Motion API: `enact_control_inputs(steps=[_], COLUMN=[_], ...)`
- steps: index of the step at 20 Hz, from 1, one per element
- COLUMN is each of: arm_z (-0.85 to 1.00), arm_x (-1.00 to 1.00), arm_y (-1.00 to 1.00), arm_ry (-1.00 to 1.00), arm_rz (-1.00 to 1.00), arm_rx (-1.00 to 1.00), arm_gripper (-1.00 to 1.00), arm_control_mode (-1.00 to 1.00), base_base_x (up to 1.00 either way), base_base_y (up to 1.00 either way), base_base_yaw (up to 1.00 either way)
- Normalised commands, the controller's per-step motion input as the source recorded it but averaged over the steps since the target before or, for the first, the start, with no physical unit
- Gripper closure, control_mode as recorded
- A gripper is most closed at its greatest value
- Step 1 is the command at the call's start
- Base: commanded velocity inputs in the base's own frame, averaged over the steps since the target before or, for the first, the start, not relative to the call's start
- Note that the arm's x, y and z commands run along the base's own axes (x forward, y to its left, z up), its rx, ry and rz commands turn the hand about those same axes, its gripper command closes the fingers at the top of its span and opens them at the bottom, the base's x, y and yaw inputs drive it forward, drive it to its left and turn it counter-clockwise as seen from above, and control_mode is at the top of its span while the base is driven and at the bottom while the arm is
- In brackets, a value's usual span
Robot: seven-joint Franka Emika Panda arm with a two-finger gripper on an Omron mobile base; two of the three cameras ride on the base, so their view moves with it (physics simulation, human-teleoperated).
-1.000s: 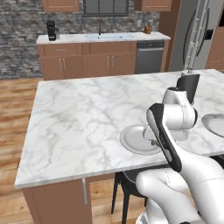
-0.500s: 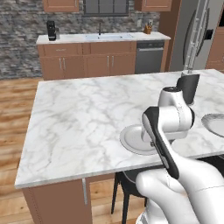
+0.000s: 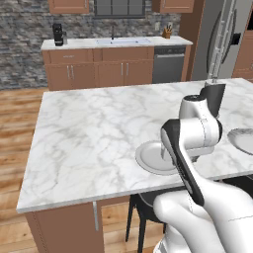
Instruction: Place two dumplings into each of the tupperware containers and then place the containers in the fridge.
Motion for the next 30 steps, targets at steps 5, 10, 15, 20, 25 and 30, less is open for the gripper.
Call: enact_control_inputs(steps=[5, 10, 15, 20, 25, 30], arm_z=[0.01, 0.0, 0.0, 0.0, 0.0, 0.0], arm_x=[-0.11, -0.07, -0.31, 0.0, 0.0, 0.0], arm_y=[-0.09, 0.0, -0.01, 0.0, 0.0, 0.0], arm_ry=[0.0, 0.0, 0.0, 0.0, 0.0, 0.0], arm_rz=[0.05, 0.05, 0.0, 0.0, 0.0, 0.0], arm_rx=[0.03, 0.04, 0.0, 0.0, 0.0, 0.0], arm_gripper=[1.0, 1.0, 1.0, 1.0, 1.0, 1.0], arm_control_mode=[-1.0, -1.0, 1.0, 1.0, 1.0, 1.0], base_base_x=[0.0, 0.0, -0.39, -0.95, 0.04, 0.36], base_base_y=[0.0, 0.0, -0.1, -0.83, -1.0, -1.0], base_base_yaw=[0.0, 0.0, 0.0, 0.0, -0.04, -0.05])
